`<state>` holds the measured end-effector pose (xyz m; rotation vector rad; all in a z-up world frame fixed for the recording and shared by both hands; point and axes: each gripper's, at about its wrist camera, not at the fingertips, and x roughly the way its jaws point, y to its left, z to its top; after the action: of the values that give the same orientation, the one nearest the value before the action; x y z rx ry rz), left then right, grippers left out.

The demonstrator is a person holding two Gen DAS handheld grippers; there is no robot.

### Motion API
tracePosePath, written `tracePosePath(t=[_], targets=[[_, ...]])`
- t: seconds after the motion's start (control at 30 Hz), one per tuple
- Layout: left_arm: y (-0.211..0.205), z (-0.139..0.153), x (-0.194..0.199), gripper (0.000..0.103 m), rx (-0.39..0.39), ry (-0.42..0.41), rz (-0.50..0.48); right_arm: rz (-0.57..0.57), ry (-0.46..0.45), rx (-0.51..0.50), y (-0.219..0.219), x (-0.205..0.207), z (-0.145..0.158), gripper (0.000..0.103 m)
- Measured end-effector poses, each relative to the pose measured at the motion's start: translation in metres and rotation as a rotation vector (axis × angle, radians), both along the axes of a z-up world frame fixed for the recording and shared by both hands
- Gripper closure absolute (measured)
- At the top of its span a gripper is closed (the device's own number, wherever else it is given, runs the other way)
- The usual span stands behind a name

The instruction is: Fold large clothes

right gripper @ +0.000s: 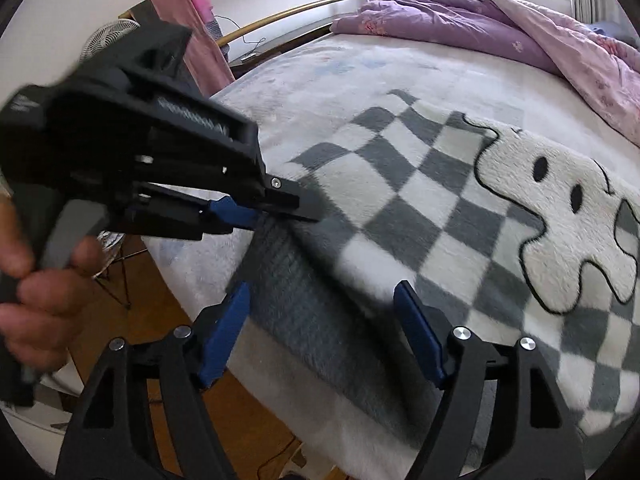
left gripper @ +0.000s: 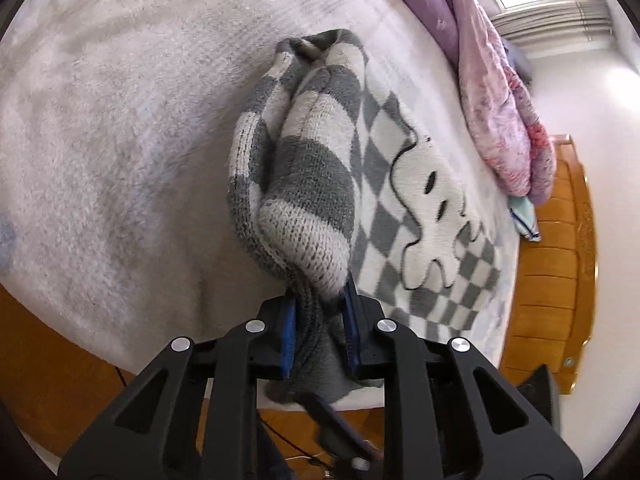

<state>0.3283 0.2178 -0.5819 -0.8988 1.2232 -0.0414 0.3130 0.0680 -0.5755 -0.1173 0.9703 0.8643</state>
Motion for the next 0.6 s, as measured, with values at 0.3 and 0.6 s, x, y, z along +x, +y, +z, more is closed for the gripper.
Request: tracePosePath(t=[0.3,0.6], targets=[[-0.014,0.011,0.005,0.084,-0.024,-0.025,0.025,0.006,-0.007,-0.014,0.014,0.007,-0.014,0.024],[-0.037,0.027,0.017,0.081,-0.017,-0.044,0.023,-0.113,0.1,-0.002,-0.006,0.036,-0.01,0.075]])
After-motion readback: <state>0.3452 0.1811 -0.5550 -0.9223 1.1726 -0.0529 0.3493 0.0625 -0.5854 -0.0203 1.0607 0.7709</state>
